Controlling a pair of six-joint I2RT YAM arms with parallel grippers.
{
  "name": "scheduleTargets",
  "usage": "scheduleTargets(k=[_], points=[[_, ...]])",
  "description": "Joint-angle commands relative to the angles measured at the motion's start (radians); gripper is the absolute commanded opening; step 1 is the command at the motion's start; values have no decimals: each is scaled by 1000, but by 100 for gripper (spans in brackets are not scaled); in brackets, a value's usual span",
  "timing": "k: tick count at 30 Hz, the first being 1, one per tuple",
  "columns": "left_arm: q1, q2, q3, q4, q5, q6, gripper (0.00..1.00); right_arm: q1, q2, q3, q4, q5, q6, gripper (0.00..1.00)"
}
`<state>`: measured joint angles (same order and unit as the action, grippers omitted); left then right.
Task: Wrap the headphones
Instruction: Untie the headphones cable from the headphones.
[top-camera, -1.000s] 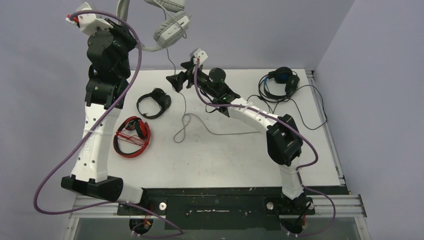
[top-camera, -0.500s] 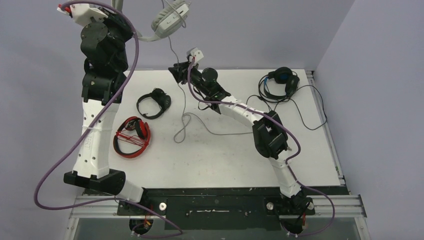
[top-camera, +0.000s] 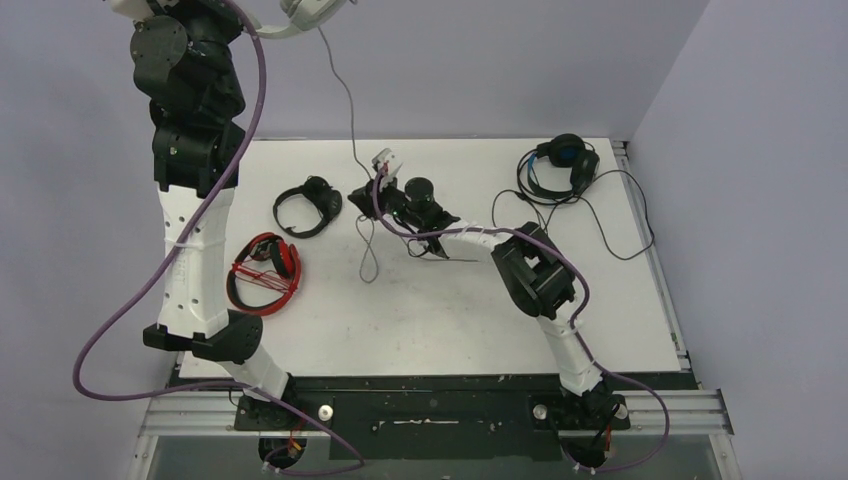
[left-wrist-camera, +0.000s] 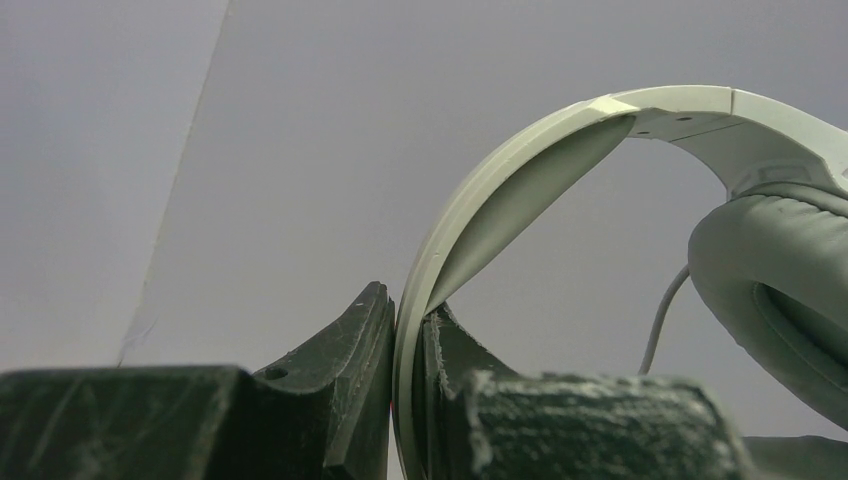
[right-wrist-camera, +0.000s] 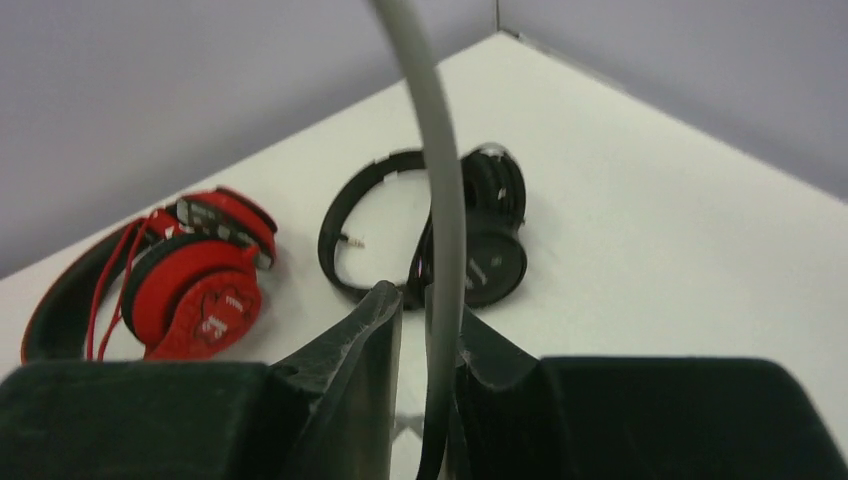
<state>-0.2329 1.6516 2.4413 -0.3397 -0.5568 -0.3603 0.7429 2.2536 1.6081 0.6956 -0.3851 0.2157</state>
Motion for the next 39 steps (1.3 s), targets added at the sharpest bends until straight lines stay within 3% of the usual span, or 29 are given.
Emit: scheduleTargets(k=[1,8,16,19,24,27,30,35,39], points=[[0,-30,41,151,-54,28,0,10,-69,-130,94,-57,7,17],[-1,-41,24,190,-81,62,0,13,-132,-351,147,-80,20,18],[-1,-45,10,214,-119,112,0,10,-355,-672,156,-21,-26,17],[-1,-59,-20,225,-116,105,0,10,-443,-719,83,42,-62,33],[-2,-69,-45,232,-108,88,0,12,-462,-662,-44,74,-167,47],[-1,-69,-45,227,-103,82,0,15,-417,-581,-108,69,-242,61],[0,-70,-46,225,-103,80,0,15,-346,-480,-164,70,-304,66],[-1,-69,-45,229,-100,79,0,14,-211,-288,-278,74,-373,67],[-1,-67,-44,230,-100,83,0,12,-118,-185,-335,82,-391,61]])
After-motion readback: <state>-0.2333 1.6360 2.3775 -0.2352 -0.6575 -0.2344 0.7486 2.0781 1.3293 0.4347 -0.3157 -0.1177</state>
